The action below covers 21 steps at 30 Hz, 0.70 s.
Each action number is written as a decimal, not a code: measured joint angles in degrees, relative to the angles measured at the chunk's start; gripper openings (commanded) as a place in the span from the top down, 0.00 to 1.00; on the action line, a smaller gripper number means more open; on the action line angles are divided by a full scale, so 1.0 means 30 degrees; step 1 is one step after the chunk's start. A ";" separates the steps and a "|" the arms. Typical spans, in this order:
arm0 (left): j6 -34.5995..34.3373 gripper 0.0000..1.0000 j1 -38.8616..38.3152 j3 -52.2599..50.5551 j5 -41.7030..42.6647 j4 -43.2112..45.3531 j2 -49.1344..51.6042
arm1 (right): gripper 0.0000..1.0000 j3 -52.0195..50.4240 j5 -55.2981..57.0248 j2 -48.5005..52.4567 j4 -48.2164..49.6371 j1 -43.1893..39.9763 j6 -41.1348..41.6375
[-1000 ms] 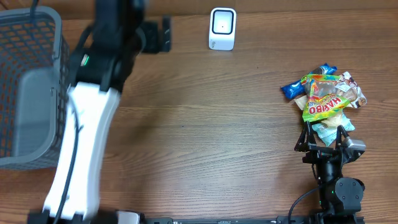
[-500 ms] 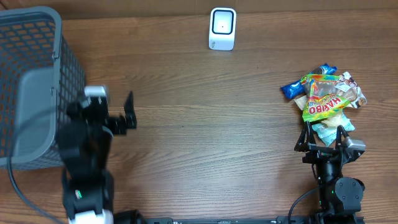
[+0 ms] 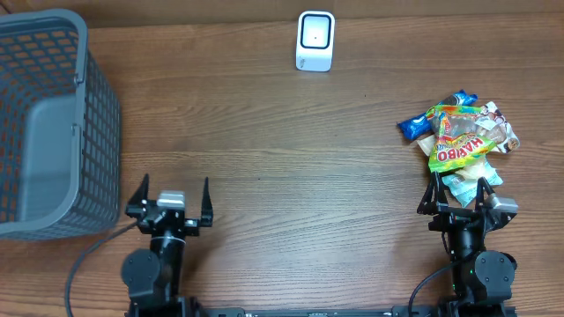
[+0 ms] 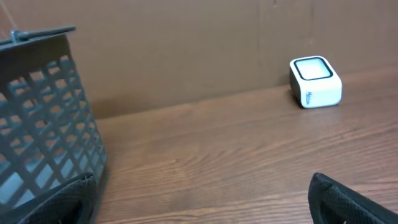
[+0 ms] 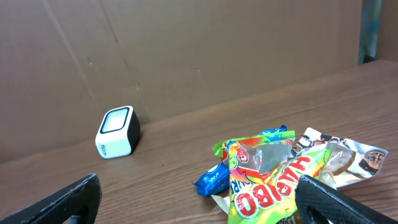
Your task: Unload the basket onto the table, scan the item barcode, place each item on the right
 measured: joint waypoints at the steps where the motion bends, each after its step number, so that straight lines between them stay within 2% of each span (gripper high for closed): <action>1: 0.0036 0.01 -0.0029 -0.0284 -0.0007 0.0007 -0.0357 | 0.00 0.0000 0.0007 0.0000 -0.0007 0.0000 -0.0015; 6: 0.0087 0.00 -0.0102 -0.1392 -0.0146 -0.0882 -0.2178 | 0.00 0.0000 0.0000 0.0000 -0.0007 0.0000 0.0000; 21: 0.0131 0.00 -0.0721 -0.1537 -0.1472 -0.1275 -0.2302 | 0.00 0.0000 0.0007 0.0000 -0.0007 0.0000 -0.0007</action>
